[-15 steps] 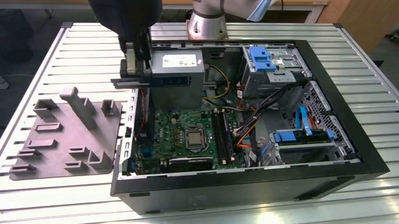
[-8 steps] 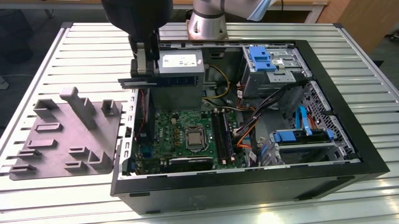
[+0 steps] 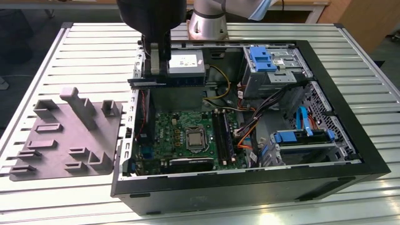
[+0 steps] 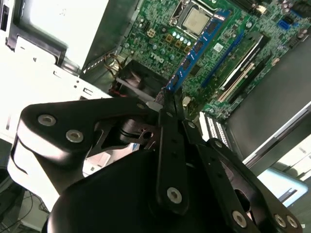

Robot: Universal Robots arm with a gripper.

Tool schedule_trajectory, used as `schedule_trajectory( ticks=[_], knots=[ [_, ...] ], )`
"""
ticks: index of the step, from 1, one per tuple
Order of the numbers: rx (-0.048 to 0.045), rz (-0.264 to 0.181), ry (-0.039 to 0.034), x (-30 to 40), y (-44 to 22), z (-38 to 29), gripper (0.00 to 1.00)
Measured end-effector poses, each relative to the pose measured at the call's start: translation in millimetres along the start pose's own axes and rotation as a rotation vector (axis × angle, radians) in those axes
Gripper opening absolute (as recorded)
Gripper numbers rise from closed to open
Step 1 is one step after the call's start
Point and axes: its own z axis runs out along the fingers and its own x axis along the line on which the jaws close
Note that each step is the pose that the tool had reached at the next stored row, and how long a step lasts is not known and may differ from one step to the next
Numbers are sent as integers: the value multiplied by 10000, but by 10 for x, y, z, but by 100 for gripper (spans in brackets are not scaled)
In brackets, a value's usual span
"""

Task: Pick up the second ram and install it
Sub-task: 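Pick up the second ram and move it above second insertion slot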

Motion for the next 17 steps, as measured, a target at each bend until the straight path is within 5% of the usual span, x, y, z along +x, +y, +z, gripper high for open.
schedule_trajectory(
  ticks=[17],
  knots=[
    [-1, 0, 0, -3, -221, 3, 12]
  ],
)
